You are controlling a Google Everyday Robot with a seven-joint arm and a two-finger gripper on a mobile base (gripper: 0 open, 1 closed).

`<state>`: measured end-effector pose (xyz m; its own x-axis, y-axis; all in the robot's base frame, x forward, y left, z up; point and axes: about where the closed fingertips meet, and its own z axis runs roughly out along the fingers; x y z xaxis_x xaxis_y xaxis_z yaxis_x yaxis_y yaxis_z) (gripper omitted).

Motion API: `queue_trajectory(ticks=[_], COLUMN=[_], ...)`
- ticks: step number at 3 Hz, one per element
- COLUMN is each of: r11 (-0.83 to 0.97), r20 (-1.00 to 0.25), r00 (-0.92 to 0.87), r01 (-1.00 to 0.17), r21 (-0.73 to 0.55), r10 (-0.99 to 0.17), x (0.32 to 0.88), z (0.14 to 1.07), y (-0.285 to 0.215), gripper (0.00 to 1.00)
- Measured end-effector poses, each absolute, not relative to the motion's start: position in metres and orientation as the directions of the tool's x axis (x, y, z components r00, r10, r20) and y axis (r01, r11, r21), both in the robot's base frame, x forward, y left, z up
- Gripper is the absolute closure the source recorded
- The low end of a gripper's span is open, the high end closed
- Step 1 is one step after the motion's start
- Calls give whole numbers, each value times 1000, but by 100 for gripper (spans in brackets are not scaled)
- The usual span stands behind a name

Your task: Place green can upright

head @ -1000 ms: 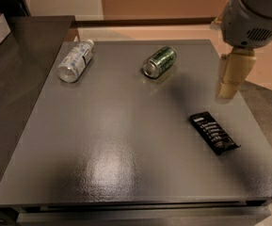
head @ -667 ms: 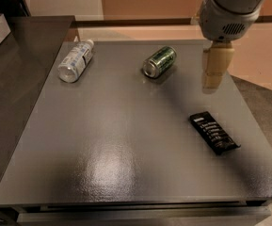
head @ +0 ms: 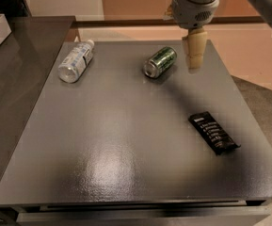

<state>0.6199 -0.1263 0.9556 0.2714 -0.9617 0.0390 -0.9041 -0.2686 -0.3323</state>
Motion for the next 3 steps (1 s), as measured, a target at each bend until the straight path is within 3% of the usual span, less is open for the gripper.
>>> queue_trajectory(ticks=[3], r11=[-570], r20=[84], r00=[570], r01=[-777], r21=[-267], r10=[-817], x=[704], z=[912], y=[-108], gripper=[0])
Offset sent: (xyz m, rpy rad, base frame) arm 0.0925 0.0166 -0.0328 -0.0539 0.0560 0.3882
